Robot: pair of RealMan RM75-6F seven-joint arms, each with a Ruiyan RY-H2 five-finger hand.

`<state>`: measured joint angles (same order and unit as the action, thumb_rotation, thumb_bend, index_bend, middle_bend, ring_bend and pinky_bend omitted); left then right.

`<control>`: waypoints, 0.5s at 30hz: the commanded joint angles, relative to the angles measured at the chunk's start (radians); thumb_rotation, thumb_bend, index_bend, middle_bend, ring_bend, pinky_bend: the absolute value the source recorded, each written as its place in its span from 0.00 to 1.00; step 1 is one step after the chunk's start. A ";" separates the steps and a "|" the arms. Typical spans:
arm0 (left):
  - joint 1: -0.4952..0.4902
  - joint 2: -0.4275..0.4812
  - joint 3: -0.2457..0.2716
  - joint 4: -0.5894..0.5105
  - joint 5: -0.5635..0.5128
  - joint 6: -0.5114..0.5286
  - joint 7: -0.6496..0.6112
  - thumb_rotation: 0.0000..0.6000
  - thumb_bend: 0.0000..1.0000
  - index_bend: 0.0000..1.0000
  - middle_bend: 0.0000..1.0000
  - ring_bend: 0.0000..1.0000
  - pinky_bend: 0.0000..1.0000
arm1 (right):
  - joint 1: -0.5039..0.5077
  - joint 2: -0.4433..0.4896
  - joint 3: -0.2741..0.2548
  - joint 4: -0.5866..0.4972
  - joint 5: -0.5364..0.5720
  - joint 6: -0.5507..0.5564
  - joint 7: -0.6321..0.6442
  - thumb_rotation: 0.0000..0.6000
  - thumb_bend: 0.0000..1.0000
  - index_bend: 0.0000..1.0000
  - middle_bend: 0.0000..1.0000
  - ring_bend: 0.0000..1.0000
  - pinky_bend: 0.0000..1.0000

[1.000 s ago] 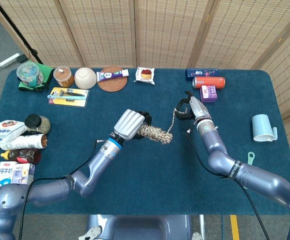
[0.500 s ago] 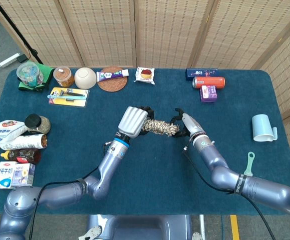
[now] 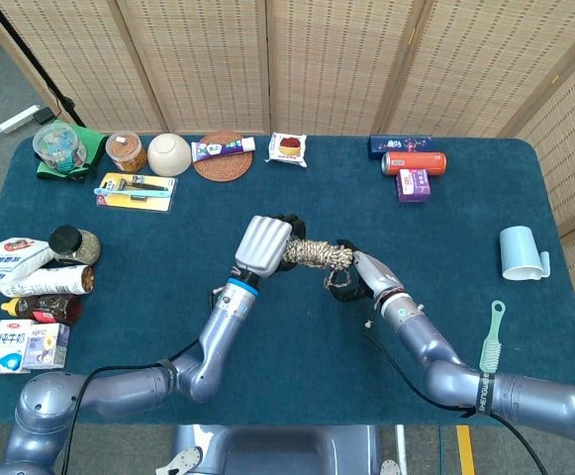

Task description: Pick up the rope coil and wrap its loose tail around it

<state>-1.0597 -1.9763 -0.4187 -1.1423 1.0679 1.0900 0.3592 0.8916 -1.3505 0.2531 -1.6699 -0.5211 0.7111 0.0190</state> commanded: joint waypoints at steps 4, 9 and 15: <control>0.024 0.032 0.002 -0.070 0.002 0.023 0.017 1.00 0.46 0.66 0.49 0.51 0.61 | -0.023 0.006 -0.011 0.007 -0.086 0.004 0.007 1.00 0.50 0.06 0.00 0.00 0.00; 0.045 0.068 0.003 -0.127 0.008 0.034 0.013 1.00 0.46 0.66 0.49 0.51 0.61 | -0.034 0.018 -0.011 -0.001 -0.117 0.016 0.011 1.00 0.49 0.00 0.00 0.00 0.00; 0.064 0.108 0.003 -0.164 0.007 0.031 -0.001 1.00 0.46 0.66 0.49 0.51 0.61 | -0.045 0.030 -0.016 -0.022 -0.128 0.064 -0.008 1.00 0.49 0.00 0.00 0.00 0.00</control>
<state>-0.9969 -1.8710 -0.4155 -1.3036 1.0746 1.1220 0.3602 0.8503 -1.3242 0.2390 -1.6856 -0.6458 0.7647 0.0175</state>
